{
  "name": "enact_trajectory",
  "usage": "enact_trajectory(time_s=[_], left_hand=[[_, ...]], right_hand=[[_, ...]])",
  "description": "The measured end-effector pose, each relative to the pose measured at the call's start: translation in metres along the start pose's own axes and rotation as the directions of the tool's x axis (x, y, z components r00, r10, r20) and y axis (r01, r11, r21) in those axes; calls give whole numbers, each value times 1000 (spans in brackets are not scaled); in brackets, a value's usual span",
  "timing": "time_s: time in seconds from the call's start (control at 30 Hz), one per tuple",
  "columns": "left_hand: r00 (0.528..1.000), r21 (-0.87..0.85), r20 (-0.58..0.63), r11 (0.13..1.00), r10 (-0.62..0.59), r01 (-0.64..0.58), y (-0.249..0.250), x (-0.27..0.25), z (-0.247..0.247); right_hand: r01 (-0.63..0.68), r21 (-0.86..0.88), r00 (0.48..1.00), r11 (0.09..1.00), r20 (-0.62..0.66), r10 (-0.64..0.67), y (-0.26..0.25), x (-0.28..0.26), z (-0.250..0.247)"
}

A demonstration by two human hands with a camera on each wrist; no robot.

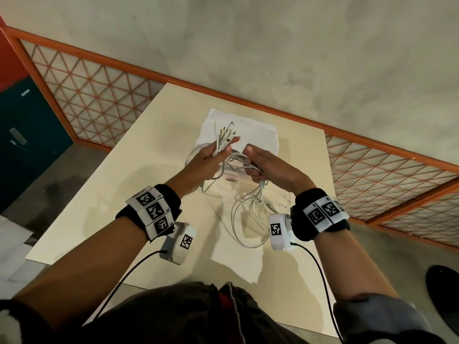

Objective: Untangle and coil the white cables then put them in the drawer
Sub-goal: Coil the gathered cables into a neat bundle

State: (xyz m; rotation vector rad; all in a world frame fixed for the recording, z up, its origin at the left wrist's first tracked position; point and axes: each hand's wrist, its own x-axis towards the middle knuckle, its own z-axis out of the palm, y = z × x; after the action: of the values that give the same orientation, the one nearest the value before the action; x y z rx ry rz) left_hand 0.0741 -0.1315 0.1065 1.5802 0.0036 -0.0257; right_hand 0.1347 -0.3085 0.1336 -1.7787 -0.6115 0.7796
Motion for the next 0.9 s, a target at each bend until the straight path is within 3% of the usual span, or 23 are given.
enact_trajectory(time_s=[0.17,0.27,0.47,0.57,0.67,0.73,0.9], left_hand=[[978,104,164,988,-131,115,-1,-7,4],[973,237,209,970,-101,50,3,-11,9],[971,371,229,928,-63,-27,8,1,-10],[978,543,207,835,-33,-86,14,10,-20],[983,748,183,653,-31,-118,21,17,-26],[986,821,167,555,-10,-134,24,21,-32],[994,835,109,541,23,-104,39,25,-52]], right_hand=[[49,20,997,999,-54,-48,2,-3,-6],[77,-64,992,995,-92,-83,1,-7,-9],[0,-212,979,977,-199,-43,15,-13,-28],[49,-291,947,955,-292,-137,24,-10,-29],[76,-402,902,913,-362,-234,17,-5,-26],[108,-314,909,943,-352,-221,8,-7,-24],[-10,-300,993,954,-113,-25,1,-23,-33]])
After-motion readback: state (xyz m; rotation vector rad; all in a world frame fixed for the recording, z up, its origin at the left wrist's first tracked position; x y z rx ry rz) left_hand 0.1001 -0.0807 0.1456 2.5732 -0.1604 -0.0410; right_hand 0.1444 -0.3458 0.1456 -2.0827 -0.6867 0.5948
